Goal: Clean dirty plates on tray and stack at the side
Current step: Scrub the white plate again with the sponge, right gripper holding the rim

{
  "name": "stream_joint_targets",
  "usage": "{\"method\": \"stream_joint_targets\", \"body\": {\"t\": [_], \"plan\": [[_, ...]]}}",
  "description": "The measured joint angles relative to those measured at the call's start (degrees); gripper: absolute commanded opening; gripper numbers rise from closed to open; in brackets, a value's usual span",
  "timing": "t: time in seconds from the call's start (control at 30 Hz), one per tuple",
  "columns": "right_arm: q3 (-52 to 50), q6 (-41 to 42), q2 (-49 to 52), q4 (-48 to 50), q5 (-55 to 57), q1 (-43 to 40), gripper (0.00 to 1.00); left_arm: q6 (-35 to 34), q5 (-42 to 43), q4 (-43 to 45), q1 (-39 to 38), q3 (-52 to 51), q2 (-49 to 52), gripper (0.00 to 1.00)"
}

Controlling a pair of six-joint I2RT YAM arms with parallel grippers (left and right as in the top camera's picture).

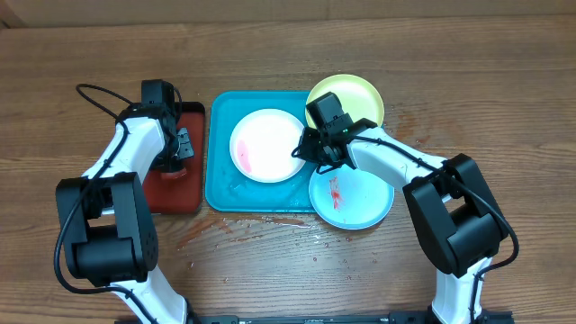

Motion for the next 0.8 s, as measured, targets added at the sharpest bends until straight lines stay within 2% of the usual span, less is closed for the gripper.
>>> {"method": "stream_joint_targets", "body": {"t": [0.17,0.33,0.37,0.6,0.8], "plan": [[0.07,0.00,0.00,-0.11,-0.02,0.00,0.04,0.46,0.07,-8.76,0.00,3.67,-0.02,0.05],[0.11,0.00,0.00,-0.31,-0.07,0.00,0.04,3.43,5.27,-18.88,-0.17,18.67,-0.13,0.04],[0.13,0.00,0.00,-0.39,-0.07,0.00,0.04,3.85,8.55,-20.68,-0.81,23.47,-0.52,0.04],[0.17,0.04,0.00,-0.74,-0.09,0.00,0.04,3.67,16.02,-16.39,-11.08,23.71,-1.51,0.04],[0.22,0.04,0.00,-0.90,-0.28,0.00,0.04,-3.67,15.04,-5.88,-19.67,14.53,-1.20,0.04]]}}
